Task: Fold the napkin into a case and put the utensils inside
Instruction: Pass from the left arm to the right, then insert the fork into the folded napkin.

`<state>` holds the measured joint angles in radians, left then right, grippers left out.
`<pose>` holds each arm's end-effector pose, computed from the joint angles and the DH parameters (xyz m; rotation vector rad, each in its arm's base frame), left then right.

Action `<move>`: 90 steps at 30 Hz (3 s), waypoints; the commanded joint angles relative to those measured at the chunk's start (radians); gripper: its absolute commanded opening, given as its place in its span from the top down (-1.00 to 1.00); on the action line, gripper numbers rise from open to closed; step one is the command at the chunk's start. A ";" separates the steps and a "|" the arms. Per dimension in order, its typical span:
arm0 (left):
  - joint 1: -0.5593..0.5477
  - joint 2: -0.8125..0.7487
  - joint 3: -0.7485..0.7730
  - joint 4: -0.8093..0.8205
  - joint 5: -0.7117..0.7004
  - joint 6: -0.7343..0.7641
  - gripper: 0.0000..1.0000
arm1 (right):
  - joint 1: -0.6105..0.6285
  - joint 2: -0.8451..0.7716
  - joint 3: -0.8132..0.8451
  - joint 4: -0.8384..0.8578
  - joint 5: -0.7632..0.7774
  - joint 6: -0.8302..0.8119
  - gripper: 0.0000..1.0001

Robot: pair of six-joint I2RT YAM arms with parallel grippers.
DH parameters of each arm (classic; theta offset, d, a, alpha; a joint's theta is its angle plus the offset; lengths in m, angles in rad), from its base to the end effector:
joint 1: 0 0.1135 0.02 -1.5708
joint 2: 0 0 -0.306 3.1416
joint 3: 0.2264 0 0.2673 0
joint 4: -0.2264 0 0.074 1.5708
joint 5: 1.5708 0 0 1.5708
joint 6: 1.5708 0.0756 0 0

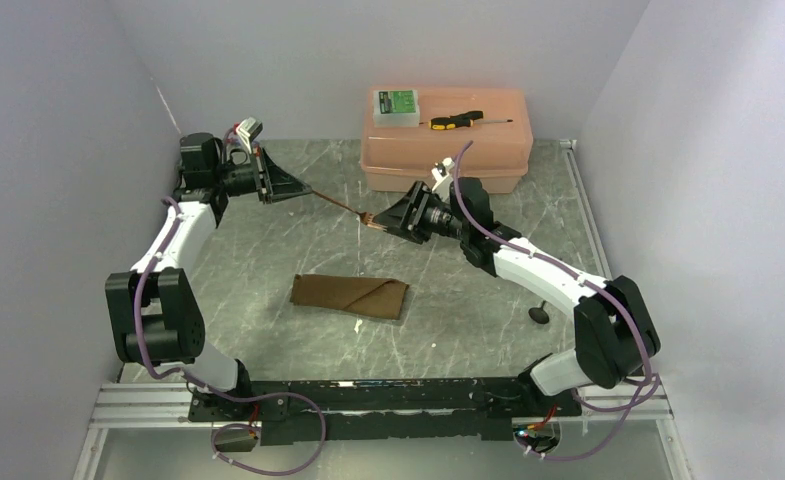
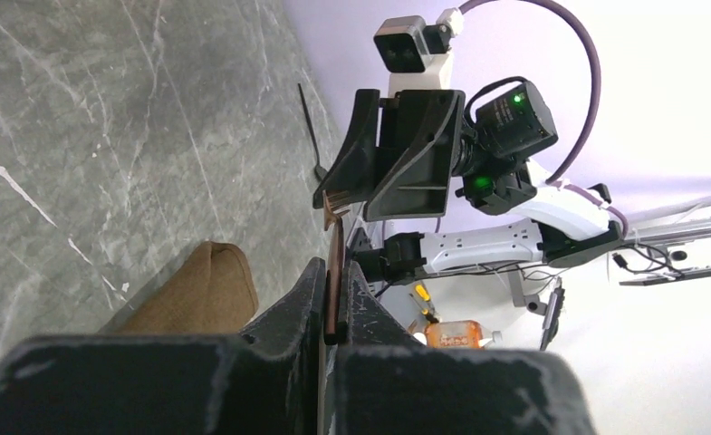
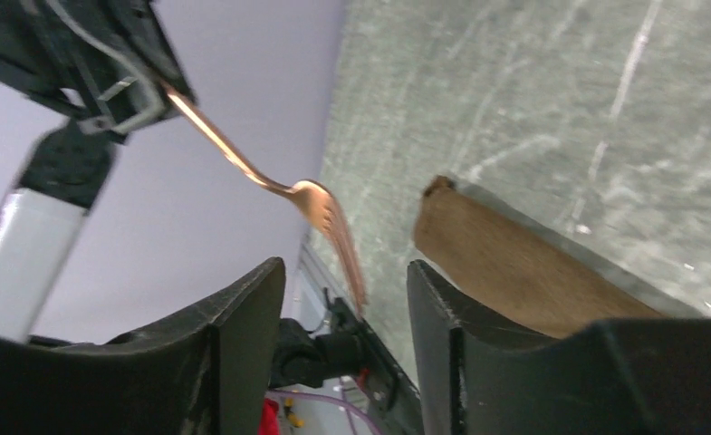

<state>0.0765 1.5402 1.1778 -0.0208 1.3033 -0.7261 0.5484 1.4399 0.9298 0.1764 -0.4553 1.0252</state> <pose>0.3671 -0.0450 0.3480 0.1488 2.0010 -1.6739 0.2991 0.2216 0.2956 0.1625 2.1632 1.4288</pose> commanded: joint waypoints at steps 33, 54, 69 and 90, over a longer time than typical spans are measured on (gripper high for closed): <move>0.016 0.223 0.148 -0.991 -0.469 1.046 0.10 | -0.249 -0.389 -0.112 -0.810 -0.208 -0.412 1.00; -0.098 0.249 -0.011 -0.939 -0.650 1.186 0.32 | -0.250 -0.359 -0.201 -0.836 -0.117 -0.457 1.00; -0.122 0.296 -0.023 -0.897 -0.708 1.202 0.46 | -0.247 -0.254 -0.280 -0.573 -0.102 -0.352 1.00; -0.136 0.312 -0.035 -0.919 -0.775 1.254 0.62 | -0.085 -0.074 -0.310 -0.219 -0.020 -0.205 1.00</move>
<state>-0.0547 1.8450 1.1484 -0.9260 0.5495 0.4919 0.4477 1.3617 0.6224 -0.1455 -0.5148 0.7864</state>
